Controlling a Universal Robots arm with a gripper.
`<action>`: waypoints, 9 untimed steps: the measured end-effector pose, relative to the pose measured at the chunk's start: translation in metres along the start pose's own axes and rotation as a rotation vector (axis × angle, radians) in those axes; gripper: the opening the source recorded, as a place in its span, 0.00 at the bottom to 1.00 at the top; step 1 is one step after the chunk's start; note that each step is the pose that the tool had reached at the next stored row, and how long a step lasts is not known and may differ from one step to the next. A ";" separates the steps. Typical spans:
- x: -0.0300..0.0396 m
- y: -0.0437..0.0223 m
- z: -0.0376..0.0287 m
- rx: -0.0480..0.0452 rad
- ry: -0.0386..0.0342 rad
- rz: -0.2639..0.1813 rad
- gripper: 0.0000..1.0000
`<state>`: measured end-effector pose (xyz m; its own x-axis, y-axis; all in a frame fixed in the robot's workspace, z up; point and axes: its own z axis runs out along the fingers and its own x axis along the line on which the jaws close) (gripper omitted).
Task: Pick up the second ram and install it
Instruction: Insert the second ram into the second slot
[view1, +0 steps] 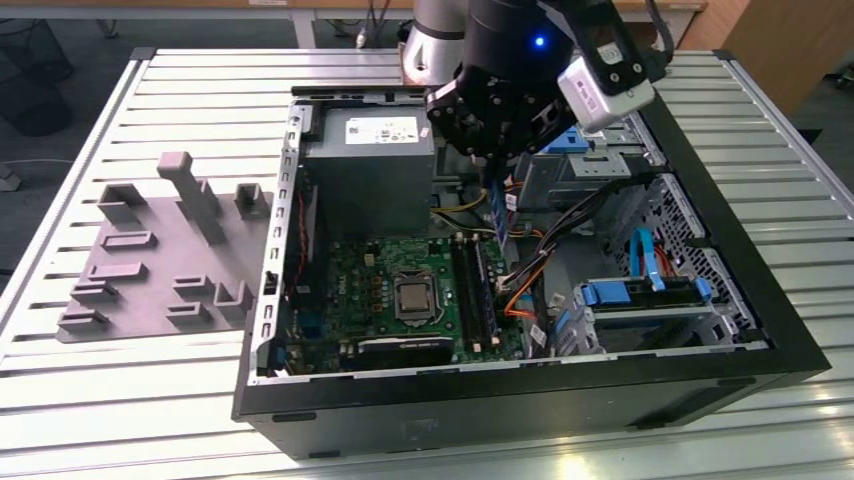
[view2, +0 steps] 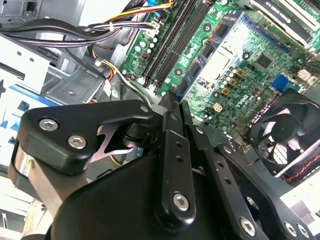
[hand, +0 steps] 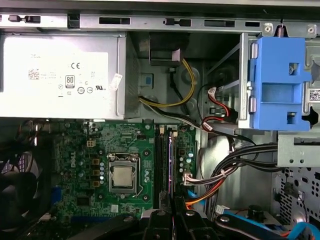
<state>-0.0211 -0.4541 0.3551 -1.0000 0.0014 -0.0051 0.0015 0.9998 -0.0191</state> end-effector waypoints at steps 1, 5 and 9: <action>0.0000 0.0000 0.0011 0.0000 0.0000 0.000 0.14; 0.0000 0.0001 0.0050 0.0000 0.0000 0.000 0.14; 0.0000 0.0001 0.0103 0.0001 0.0000 0.000 0.14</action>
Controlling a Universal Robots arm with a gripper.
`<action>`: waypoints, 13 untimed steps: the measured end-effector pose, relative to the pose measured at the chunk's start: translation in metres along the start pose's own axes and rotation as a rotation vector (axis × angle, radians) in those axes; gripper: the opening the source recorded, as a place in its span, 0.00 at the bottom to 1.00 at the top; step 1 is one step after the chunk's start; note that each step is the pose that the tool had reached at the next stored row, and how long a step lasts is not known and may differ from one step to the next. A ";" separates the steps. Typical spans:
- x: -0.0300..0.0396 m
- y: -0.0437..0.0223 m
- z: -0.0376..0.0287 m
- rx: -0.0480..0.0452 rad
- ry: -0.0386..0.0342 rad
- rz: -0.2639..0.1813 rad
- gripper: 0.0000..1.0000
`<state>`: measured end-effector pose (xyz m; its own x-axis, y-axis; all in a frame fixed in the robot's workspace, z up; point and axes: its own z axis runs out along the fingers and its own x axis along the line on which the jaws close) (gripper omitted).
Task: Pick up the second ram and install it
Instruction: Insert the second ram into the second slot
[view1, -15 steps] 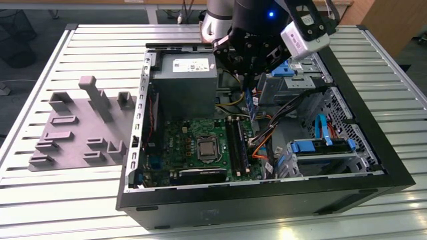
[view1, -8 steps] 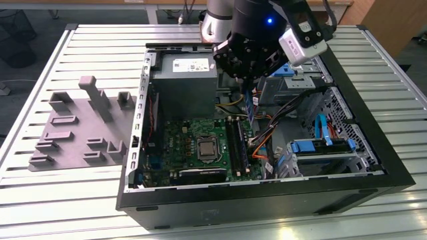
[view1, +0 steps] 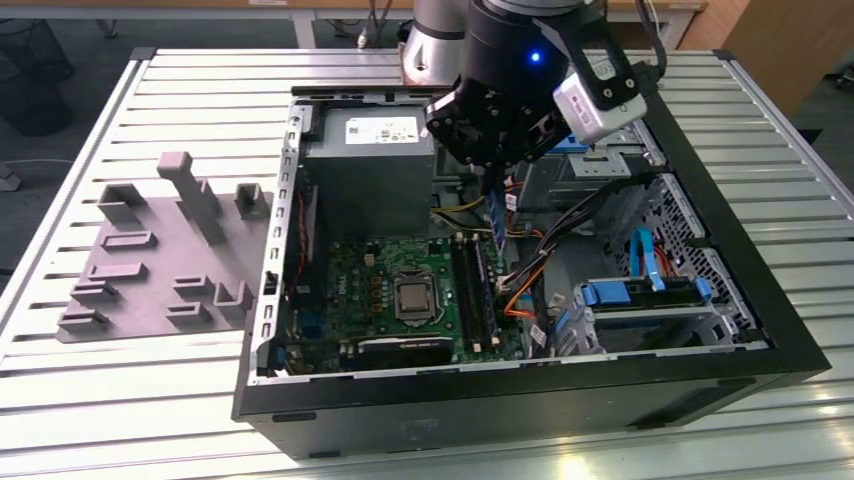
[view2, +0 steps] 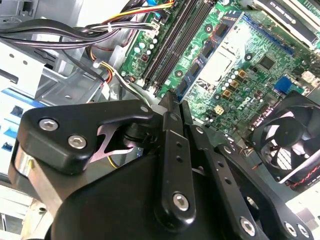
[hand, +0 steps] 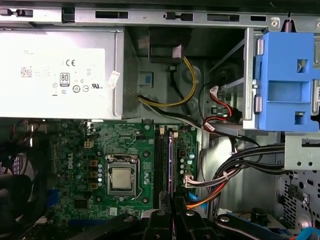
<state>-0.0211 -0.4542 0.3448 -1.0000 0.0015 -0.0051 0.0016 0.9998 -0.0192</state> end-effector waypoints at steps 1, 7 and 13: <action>0.0000 0.0000 0.0013 -0.0001 0.0000 0.000 0.14; 0.0000 0.0000 0.0141 -0.0001 0.0000 0.000 0.14; 0.0001 0.0003 0.0261 0.0001 0.0000 0.000 0.14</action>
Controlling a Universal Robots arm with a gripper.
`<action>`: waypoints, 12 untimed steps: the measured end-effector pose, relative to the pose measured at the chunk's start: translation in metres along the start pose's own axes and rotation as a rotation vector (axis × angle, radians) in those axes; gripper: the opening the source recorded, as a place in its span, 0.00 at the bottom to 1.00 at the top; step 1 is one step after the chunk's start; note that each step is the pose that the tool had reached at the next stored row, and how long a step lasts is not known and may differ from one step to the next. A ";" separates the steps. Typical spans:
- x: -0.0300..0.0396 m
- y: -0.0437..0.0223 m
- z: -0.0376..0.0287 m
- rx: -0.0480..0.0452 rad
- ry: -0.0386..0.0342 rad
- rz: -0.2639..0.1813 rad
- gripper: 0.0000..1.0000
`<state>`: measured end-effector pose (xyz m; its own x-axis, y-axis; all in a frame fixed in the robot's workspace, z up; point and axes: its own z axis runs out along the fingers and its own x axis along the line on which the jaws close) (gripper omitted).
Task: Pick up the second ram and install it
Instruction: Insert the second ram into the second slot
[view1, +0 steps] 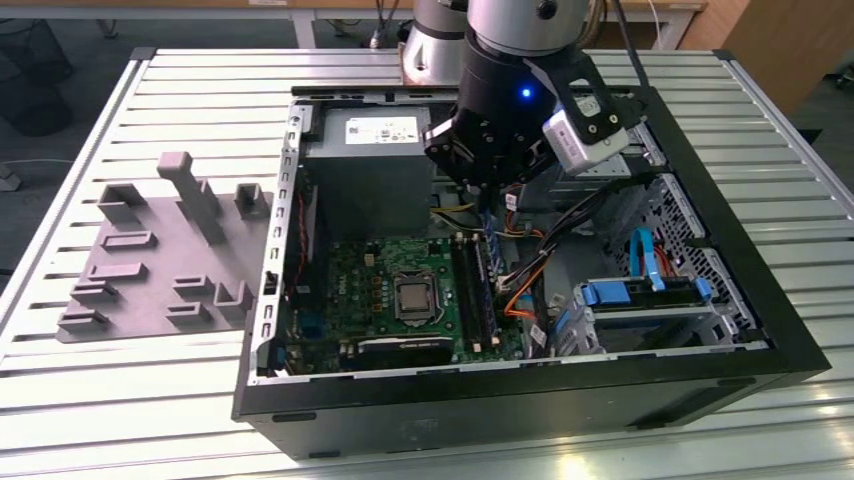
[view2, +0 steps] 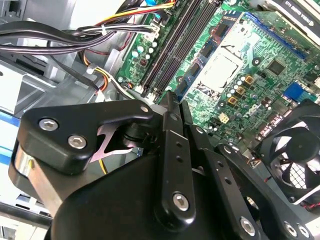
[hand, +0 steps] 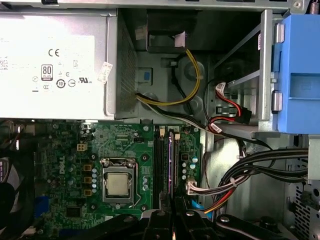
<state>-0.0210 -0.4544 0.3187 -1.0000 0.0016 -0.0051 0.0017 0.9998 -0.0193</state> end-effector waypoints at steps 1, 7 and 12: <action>0.0000 0.0000 0.0000 0.0000 0.0000 0.000 0.14; 0.0000 0.0000 0.0002 -0.0002 0.0000 0.000 0.14; 0.0000 0.0000 0.0002 -0.0003 -0.0001 0.000 0.14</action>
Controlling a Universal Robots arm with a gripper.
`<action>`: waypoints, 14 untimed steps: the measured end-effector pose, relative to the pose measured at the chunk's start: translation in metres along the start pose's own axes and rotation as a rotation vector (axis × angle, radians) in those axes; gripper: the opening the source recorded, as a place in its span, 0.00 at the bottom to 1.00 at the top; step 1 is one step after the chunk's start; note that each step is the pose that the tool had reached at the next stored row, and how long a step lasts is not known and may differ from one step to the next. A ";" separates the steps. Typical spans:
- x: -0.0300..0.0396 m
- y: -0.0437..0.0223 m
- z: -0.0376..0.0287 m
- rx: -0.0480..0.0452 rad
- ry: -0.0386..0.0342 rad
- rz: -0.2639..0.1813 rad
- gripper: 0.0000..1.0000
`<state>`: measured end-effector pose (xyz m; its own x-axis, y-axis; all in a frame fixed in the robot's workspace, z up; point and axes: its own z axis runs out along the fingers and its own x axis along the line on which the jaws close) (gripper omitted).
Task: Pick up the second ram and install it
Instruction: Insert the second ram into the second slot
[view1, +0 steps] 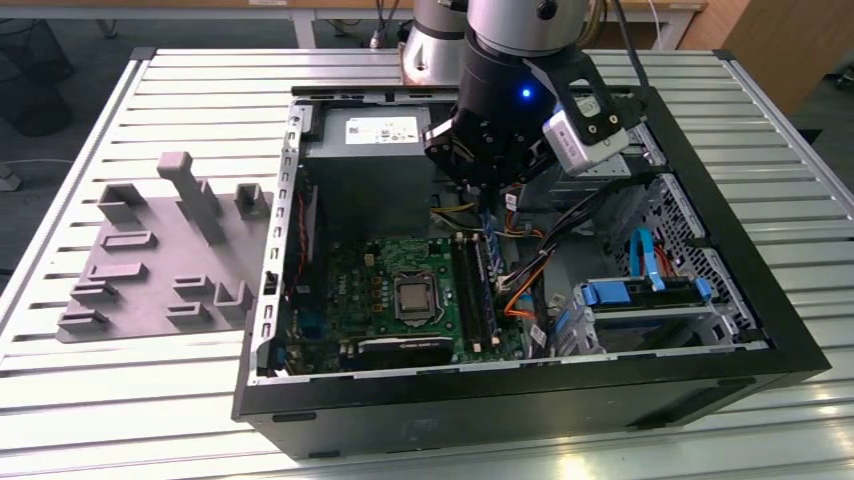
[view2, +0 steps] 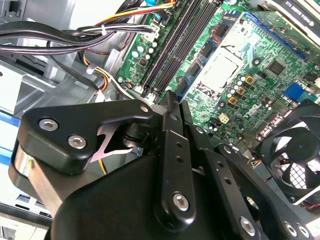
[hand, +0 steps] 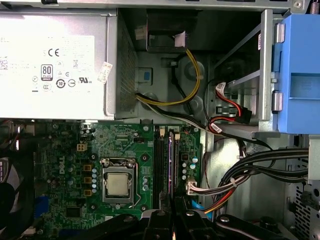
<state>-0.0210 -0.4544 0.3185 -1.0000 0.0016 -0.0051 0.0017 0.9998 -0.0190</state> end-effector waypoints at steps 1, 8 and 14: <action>0.0000 0.0000 0.0000 0.0000 0.0000 0.000 0.14; 0.0001 0.0000 0.0000 0.0000 0.0000 0.000 0.14; 0.0004 -0.0002 0.0090 0.0000 0.0001 0.006 0.14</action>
<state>-0.0214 -0.4548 0.3095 -1.0000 0.0072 -0.0051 0.0073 0.9998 -0.0191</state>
